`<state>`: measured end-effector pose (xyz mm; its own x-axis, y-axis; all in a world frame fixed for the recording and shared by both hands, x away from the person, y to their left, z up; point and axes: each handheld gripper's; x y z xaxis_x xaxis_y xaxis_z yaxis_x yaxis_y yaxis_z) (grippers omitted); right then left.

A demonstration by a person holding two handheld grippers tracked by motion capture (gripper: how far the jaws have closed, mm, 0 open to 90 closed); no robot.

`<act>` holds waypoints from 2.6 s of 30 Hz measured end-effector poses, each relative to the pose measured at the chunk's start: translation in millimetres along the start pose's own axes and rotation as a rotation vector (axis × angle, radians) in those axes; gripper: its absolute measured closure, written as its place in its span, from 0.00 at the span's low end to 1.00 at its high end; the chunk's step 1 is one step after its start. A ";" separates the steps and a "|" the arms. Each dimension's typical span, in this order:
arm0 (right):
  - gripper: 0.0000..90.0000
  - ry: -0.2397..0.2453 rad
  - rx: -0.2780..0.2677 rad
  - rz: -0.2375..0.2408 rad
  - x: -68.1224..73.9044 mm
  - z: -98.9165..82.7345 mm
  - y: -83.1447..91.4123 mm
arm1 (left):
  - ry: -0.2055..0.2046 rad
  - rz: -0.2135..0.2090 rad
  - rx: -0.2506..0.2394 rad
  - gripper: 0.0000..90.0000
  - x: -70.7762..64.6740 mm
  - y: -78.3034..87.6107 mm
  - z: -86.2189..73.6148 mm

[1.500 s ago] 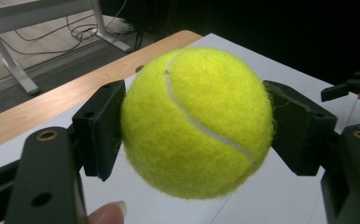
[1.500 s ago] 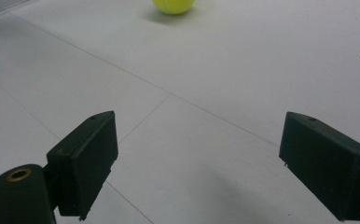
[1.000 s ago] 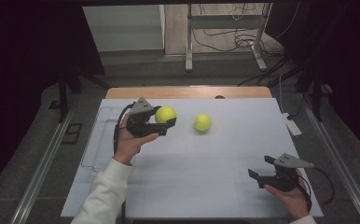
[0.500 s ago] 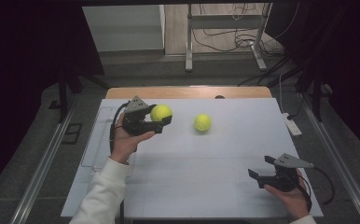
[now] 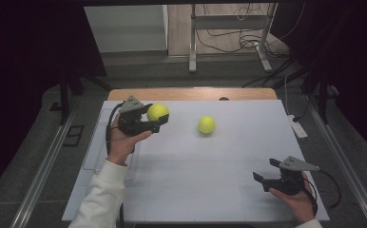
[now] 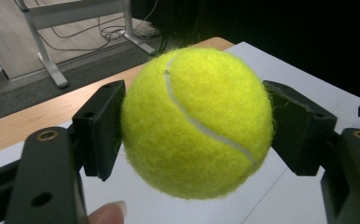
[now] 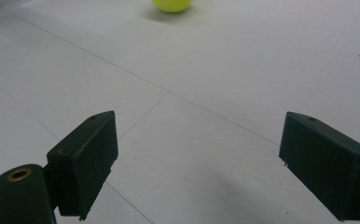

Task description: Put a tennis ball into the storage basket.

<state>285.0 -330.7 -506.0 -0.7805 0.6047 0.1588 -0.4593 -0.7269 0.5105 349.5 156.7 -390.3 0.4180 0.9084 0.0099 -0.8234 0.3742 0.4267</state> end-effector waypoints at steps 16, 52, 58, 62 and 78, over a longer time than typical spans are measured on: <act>0.13 0.001 0.002 -0.001 -0.1 -0.1 -0.3 | 0.021 0.033 0.006 0.30 12.0 0.7 -3.1; 0.13 0.003 0.002 -0.003 0.4 0.2 0.0 | 0.064 0.101 0.013 0.30 37.1 4.4 -8.8; 0.13 0.002 0.002 -0.003 0.4 0.2 -0.1 | 0.072 0.110 0.015 0.30 41.0 4.9 -9.9; 0.13 0.002 0.003 -0.003 0.4 0.1 -0.1 | 0.075 0.115 0.015 0.30 43.0 5.4 -10.2; 0.14 0.003 0.004 -0.003 0.5 0.2 -0.3 | 0.102 0.143 0.007 0.30 55.2 8.3 -12.4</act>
<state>284.8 -330.1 -505.9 -0.7802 0.6060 0.1547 -0.4603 -0.7238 0.5141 361.0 212.3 -397.4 0.2549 0.9667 -0.0209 -0.8690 0.2385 0.4336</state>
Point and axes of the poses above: each handheld gripper's, and its own axes: y roughly backward along the jaws, z roughly out of its top, x roughly to its left, and after that the axes turned 15 degrees about z, right-handed
